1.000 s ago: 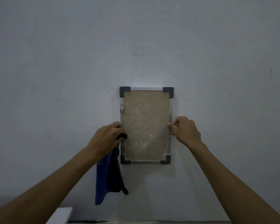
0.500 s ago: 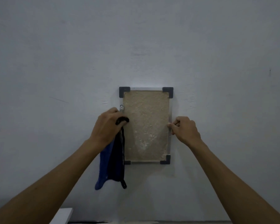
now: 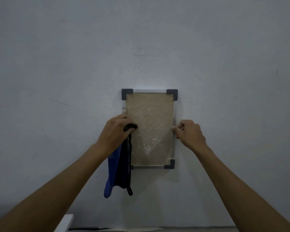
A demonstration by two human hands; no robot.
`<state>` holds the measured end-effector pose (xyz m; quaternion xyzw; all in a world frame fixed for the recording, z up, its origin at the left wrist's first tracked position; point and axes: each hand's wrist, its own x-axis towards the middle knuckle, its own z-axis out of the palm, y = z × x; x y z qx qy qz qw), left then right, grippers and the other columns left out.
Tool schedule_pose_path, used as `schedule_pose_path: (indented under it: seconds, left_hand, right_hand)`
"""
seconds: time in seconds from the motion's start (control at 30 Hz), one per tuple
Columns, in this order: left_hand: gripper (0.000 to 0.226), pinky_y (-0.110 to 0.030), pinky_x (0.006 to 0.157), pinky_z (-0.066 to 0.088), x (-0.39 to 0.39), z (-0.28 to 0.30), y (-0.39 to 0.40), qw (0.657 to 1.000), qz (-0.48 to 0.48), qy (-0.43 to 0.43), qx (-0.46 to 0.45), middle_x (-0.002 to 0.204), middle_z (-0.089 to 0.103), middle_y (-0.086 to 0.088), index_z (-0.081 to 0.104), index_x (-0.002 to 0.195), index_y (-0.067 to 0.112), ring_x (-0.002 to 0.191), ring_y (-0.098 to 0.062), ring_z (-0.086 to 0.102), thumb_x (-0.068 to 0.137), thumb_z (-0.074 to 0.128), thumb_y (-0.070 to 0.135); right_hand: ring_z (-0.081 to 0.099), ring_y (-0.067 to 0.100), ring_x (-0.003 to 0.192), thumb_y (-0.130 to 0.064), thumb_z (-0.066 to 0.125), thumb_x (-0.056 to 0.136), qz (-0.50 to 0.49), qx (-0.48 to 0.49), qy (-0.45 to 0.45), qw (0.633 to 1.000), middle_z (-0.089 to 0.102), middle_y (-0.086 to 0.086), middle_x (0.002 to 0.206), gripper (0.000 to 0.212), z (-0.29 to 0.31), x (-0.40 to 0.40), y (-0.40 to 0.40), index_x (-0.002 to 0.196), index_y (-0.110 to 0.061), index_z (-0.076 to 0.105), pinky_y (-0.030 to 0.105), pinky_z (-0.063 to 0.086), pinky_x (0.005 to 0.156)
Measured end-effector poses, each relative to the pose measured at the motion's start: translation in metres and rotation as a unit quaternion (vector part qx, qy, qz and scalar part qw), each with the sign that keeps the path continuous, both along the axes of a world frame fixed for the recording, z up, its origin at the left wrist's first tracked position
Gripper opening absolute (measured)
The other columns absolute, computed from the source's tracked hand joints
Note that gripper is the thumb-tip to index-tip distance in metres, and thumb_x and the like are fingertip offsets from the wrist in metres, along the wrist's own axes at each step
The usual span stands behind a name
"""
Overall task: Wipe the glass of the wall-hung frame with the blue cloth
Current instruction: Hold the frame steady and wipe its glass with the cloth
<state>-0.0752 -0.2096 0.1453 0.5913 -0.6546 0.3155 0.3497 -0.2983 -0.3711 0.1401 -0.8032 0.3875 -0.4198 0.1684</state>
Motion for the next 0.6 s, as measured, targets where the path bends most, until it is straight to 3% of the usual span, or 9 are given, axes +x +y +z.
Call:
schedule_pose_path:
  seconds: [0.1, 0.17, 0.3, 0.47, 0.53, 0.6]
  left_hand:
    - [0.019, -0.037, 0.081, 0.059, 0.0, -0.002, 0.003, 0.989, 0.011, -0.074, 0.13, 0.107, 0.069, -0.004, 0.076, 0.105, 0.015, 0.086, -0.017, 0.068, 0.09, 0.071, 0.024]
    - [0.017, -0.036, 0.079, 0.059, 0.002, 0.005, 0.001, 0.995, 0.017, -0.065, 0.08, 0.105, 0.069, -0.004, 0.076, 0.104, 0.015, 0.084, -0.017, 0.067, 0.088, 0.072, 0.022]
    - [0.02, -0.027, 0.075, 0.056, 0.002, 0.006, -0.002, 0.994, 0.023, 0.056, -0.09, 0.096, 0.068, -0.005, 0.076, 0.105, 0.014, 0.08, -0.014, 0.062, 0.086, 0.076, 0.019]
    - [0.018, -0.037, 0.079, 0.059, -0.007, -0.019, -0.001, 0.993, 0.002, -0.058, 0.104, 0.106, 0.069, -0.003, 0.075, 0.106, 0.015, 0.086, -0.018, 0.068, 0.089, 0.072, 0.022]
    - [0.018, -0.038, 0.077, 0.059, -0.006, -0.016, -0.003, 0.996, 0.021, -0.05, 0.071, 0.105, 0.067, -0.004, 0.075, 0.106, 0.015, 0.084, -0.019, 0.067, 0.09, 0.071, 0.023]
    - [0.017, -0.035, 0.075, 0.059, -0.006, -0.011, -0.005, 0.999, 0.032, 0.003, -0.024, 0.1, 0.067, -0.006, 0.076, 0.103, 0.013, 0.08, -0.018, 0.064, 0.087, 0.074, 0.019]
  right_hand:
    - [0.068, 0.019, 0.073, -0.039, 0.064, 0.095, 0.001, 0.0, 0.003, 1.0, 0.07, 0.002, 0.075, 0.029, 0.001, 0.0, -0.001, 0.078, -0.016, 0.063, 0.045, 0.06, 0.077]
    - [0.068, 0.019, 0.073, -0.04, 0.064, 0.095, 0.0, 0.0, 0.003, 1.0, 0.07, 0.001, 0.075, 0.029, 0.001, 0.0, -0.001, 0.077, -0.018, 0.063, 0.045, 0.06, 0.077]
    - [0.068, 0.019, 0.073, -0.041, 0.064, 0.095, 0.001, -0.001, 0.0, 1.0, 0.07, 0.002, 0.076, 0.029, 0.0, 0.0, -0.001, 0.078, -0.018, 0.063, 0.045, 0.06, 0.077]
    - [0.068, 0.02, 0.073, -0.042, 0.064, 0.095, 0.001, -0.003, 0.002, 1.0, 0.07, 0.002, 0.076, 0.03, 0.0, -0.001, -0.002, 0.078, -0.017, 0.063, 0.046, 0.06, 0.077]
    - [0.068, 0.02, 0.074, -0.042, 0.063, 0.095, 0.002, -0.004, 0.002, 1.0, 0.07, 0.003, 0.076, 0.03, 0.0, -0.001, -0.002, 0.079, -0.017, 0.064, 0.046, 0.06, 0.077]
    - [0.068, 0.02, 0.073, -0.042, 0.063, 0.095, 0.004, -0.005, 0.001, 1.0, 0.07, 0.003, 0.076, 0.03, -0.001, -0.001, -0.001, 0.081, -0.016, 0.064, 0.046, 0.06, 0.077]
